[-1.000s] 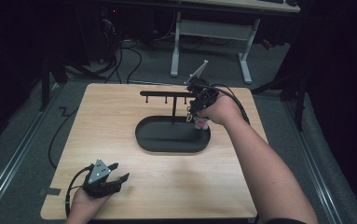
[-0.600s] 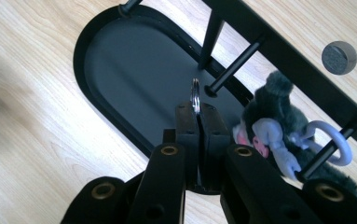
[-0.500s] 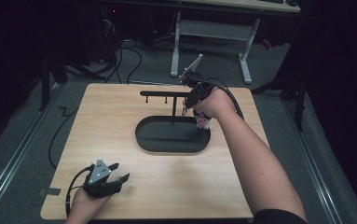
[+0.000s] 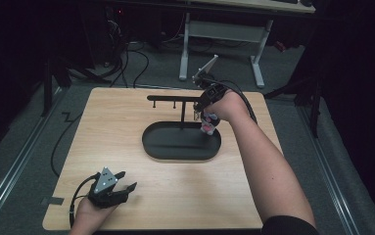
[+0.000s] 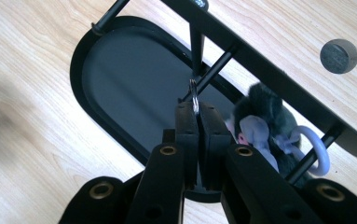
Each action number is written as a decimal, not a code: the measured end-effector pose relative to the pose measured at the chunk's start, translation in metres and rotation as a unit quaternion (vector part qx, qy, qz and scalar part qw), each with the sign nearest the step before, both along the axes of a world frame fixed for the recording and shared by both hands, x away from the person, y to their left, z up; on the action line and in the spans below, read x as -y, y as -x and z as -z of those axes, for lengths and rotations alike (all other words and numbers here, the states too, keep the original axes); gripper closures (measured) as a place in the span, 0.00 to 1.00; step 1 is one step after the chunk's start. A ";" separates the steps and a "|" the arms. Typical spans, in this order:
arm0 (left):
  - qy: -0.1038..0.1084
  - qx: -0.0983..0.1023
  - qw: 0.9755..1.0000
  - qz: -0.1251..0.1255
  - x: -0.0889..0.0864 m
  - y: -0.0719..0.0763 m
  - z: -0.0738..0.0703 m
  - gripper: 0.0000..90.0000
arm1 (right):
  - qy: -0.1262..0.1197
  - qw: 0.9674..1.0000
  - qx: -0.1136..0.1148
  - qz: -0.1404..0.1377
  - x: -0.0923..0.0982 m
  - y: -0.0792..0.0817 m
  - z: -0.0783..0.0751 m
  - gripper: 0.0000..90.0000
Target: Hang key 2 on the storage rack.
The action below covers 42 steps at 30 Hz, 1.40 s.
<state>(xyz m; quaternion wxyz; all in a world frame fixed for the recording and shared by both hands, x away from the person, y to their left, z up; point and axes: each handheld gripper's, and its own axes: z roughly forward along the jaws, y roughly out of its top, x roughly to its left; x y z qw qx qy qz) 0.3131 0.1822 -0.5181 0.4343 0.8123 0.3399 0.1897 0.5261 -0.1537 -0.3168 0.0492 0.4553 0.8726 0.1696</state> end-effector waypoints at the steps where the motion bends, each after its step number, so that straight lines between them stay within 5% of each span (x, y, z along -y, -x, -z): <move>1: 0.000 -0.001 1.000 0.001 0.000 0.000 0.000 0.46 | 0.000 1.000 0.005 0.002 0.000 -0.001 0.001 0.98; 11: -0.003 -0.003 1.000 0.004 0.001 0.000 0.000 0.46 | 0.008 0.999 0.029 0.019 0.002 -0.007 0.006 0.90; 20: -0.004 0.001 1.000 0.005 0.002 0.000 0.001 0.45 | -0.004 0.999 0.043 0.025 0.014 0.012 -0.001 0.89; 29: -0.013 -0.004 1.000 0.015 0.008 -0.001 0.000 0.45 | -0.024 0.998 0.050 0.017 0.026 0.048 0.027 0.86; 42: -0.014 -0.007 1.000 0.026 0.013 -0.001 0.002 0.46 | -0.073 0.994 0.074 0.015 0.041 0.074 0.075 0.85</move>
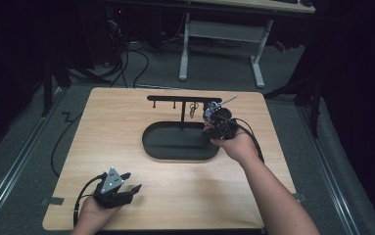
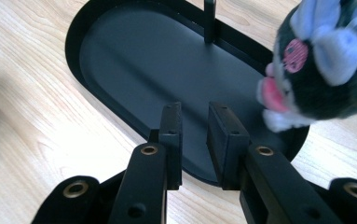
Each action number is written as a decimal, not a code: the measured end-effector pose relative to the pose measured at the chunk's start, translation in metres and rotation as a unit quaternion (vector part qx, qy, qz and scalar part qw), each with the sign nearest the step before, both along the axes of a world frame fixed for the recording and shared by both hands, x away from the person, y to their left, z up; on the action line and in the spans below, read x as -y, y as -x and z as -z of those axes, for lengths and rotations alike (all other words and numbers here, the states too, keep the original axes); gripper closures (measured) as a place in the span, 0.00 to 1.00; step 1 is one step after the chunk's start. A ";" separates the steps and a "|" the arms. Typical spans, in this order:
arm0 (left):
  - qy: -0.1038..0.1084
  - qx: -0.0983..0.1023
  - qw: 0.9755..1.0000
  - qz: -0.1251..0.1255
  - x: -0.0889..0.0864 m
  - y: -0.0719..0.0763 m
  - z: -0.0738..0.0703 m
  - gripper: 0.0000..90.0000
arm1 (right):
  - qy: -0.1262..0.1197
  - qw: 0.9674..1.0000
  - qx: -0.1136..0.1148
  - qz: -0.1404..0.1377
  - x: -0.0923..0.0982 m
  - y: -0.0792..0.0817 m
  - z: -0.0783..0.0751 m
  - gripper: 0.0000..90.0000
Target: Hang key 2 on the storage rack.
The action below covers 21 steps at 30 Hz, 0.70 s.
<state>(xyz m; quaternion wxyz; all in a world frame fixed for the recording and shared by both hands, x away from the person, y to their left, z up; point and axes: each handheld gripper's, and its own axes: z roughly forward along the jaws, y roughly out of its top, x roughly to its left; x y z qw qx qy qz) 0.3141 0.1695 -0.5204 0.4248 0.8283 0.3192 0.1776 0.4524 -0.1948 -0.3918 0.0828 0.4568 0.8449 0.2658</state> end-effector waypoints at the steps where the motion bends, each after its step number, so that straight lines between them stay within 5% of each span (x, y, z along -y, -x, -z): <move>1: 0.000 -0.002 1.000 0.001 0.000 0.000 0.000 0.46 | -0.006 1.000 0.005 0.001 0.002 0.004 0.007 0.85; 8: 0.002 -0.005 1.000 0.002 0.001 0.000 0.000 0.46 | -0.035 0.999 0.023 0.016 0.010 0.023 0.028 0.84; 15: 0.000 -0.007 1.000 0.008 0.004 0.002 0.001 0.46 | -0.060 0.995 0.070 0.034 0.031 0.058 0.051 0.79; 21: -0.001 -0.011 1.000 0.011 0.008 0.002 0.002 0.46 | -0.051 0.992 0.106 0.036 0.049 0.087 0.071 0.74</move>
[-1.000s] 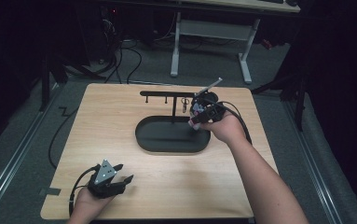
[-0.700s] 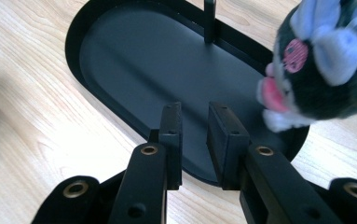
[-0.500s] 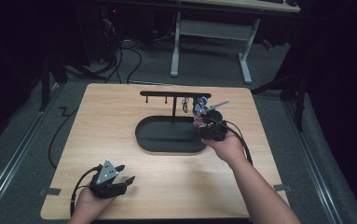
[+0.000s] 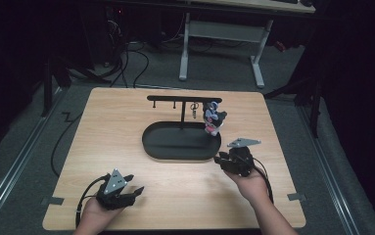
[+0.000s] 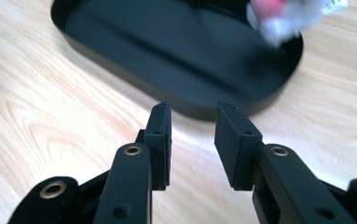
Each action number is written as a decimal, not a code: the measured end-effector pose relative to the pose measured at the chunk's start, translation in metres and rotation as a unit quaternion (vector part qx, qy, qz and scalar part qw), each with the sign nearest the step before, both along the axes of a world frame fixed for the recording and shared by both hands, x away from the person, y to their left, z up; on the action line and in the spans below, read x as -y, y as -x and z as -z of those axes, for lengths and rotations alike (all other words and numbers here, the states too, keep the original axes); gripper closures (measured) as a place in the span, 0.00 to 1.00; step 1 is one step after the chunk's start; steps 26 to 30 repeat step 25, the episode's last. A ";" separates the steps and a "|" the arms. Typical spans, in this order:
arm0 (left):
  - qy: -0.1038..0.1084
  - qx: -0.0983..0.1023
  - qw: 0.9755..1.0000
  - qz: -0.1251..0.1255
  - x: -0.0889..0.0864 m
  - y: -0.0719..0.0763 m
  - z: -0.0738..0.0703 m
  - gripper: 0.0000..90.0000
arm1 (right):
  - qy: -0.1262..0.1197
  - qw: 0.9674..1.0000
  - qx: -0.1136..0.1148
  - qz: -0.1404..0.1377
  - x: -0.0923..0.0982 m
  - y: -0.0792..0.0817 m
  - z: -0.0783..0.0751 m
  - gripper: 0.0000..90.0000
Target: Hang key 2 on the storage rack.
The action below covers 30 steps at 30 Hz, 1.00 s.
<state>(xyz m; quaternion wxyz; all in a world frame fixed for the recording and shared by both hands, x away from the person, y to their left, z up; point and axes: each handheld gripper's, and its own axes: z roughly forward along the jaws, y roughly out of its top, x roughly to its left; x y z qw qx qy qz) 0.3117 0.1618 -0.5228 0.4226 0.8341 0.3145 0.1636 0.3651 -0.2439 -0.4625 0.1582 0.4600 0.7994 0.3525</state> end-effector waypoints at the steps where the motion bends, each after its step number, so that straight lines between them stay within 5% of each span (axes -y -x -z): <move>1: -0.001 -0.001 1.000 0.002 0.000 0.000 0.000 0.46 | -0.003 1.000 0.006 0.000 0.003 0.005 0.004 0.74; 12: 0.003 -0.004 1.000 0.008 0.006 0.003 0.001 0.46 | -0.024 0.997 0.063 0.030 0.034 0.064 0.036 0.67; 18: 0.007 -0.008 1.000 0.012 0.010 0.006 0.002 0.46 | -0.025 0.995 0.094 0.032 0.049 0.095 0.043 0.50; 30: 0.002 -0.007 1.000 0.015 0.015 0.006 0.003 0.43 | -0.043 0.993 0.099 0.041 0.058 0.099 0.045 0.44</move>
